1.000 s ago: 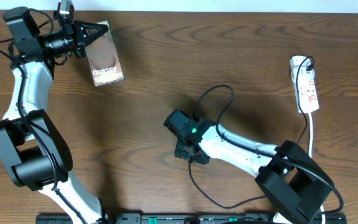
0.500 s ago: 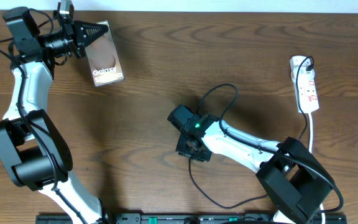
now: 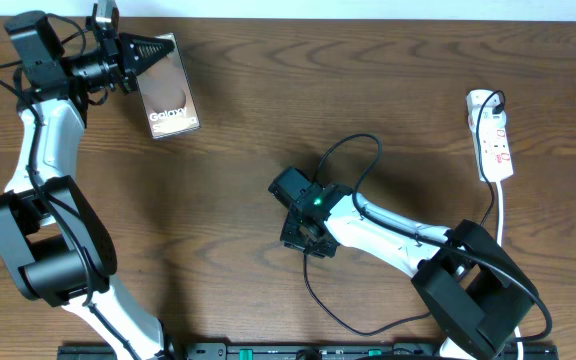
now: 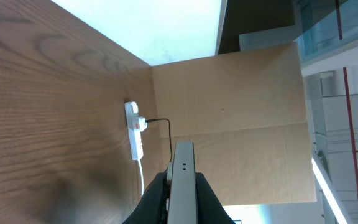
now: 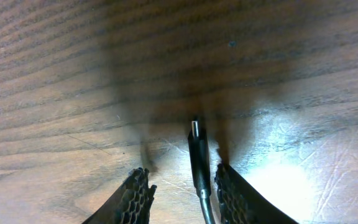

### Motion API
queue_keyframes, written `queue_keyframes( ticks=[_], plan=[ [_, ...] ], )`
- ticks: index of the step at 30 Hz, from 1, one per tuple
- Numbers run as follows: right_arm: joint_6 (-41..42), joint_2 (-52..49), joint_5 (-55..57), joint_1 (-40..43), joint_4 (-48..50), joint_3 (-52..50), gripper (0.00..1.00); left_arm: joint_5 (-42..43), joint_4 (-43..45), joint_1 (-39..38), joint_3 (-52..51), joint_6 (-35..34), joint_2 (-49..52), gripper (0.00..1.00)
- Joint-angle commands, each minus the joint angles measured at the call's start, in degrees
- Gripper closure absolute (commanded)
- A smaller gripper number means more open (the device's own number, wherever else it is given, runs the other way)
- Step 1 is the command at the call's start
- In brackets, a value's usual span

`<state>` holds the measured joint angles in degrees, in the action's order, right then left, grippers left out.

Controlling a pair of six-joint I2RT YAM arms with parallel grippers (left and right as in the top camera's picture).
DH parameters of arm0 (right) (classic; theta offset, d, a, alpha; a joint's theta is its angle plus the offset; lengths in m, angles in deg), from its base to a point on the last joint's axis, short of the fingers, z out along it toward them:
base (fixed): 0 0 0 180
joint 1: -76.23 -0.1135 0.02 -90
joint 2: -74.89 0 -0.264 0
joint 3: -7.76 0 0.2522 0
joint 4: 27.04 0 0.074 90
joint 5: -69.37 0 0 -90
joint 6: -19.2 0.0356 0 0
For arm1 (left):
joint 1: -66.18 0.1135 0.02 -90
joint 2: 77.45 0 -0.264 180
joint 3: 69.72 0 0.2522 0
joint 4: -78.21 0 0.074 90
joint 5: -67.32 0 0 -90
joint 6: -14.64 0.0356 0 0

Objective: Plug charger to phone and switch on socket
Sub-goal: 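Lift the plug with the right gripper toward the phone's bottom edge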

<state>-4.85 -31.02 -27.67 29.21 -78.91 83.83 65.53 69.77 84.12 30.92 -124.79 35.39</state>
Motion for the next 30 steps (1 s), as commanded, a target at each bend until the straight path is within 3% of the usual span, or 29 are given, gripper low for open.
queue_keyframes(
  ticks=[1, 20, 27, 30],
  plan=[
    [0.0, -2.1, 2.3, 0.5, 0.2, -0.2, 0.66, 1.2, 0.2, 0.2, 0.1, 0.3, -0.6, 0.93],
    [0.0, -2.1, 3.7, 0.5, 0.0, -0.2, 0.73, 1.1, 0.2, 0.2, 0.1, 0.3, -0.6, 0.93],
    [0.0, -2.1, 3.7, 0.6, 0.0, -0.2, 0.99, 1.1, 0.1, 0.2, 0.1, 0.3, -0.6, 0.93],
    [-1.0, -2.1, 3.1, 0.6, 0.3, -0.1, 0.99, 1.1, 0.1, 0.2, 0.1, 0.3, -0.6, 0.93]
  ],
)
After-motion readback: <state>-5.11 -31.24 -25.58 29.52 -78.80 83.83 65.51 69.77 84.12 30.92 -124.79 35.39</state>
